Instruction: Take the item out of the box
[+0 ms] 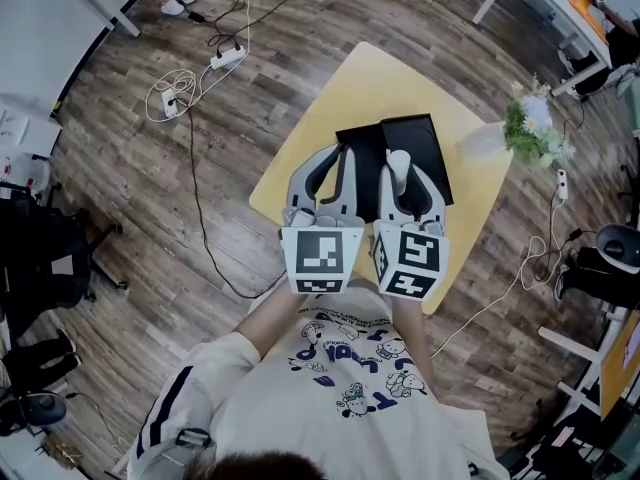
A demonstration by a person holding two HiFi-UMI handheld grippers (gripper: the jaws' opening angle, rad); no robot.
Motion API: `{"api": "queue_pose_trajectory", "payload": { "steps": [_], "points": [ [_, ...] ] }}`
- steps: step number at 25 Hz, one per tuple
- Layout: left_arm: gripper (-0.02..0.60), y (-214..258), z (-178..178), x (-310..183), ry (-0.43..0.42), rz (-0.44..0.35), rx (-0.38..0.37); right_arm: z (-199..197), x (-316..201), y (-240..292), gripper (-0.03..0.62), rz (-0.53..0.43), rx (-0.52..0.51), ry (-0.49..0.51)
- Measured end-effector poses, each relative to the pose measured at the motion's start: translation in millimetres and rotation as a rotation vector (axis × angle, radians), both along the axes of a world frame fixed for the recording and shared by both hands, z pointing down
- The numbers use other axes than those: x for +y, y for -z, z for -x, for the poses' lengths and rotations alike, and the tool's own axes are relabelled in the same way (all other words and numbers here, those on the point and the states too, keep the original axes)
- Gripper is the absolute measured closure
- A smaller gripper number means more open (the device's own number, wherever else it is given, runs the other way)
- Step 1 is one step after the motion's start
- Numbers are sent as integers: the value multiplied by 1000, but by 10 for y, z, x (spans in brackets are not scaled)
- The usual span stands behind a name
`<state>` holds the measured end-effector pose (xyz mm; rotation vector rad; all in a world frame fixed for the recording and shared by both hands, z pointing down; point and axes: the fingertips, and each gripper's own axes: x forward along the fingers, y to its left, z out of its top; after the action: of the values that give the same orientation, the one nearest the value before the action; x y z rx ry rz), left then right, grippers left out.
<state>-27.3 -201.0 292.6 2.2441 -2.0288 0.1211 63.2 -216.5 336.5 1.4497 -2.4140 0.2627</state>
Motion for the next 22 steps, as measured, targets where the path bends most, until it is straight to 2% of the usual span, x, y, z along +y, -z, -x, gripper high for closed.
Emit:
{"api": "queue_pose_trajectory", "payload": {
  "steps": [22],
  "points": [
    [554,143,41,131,21,-56,-8,-24,92,340,450,-162,-99,-16]
  ]
}}
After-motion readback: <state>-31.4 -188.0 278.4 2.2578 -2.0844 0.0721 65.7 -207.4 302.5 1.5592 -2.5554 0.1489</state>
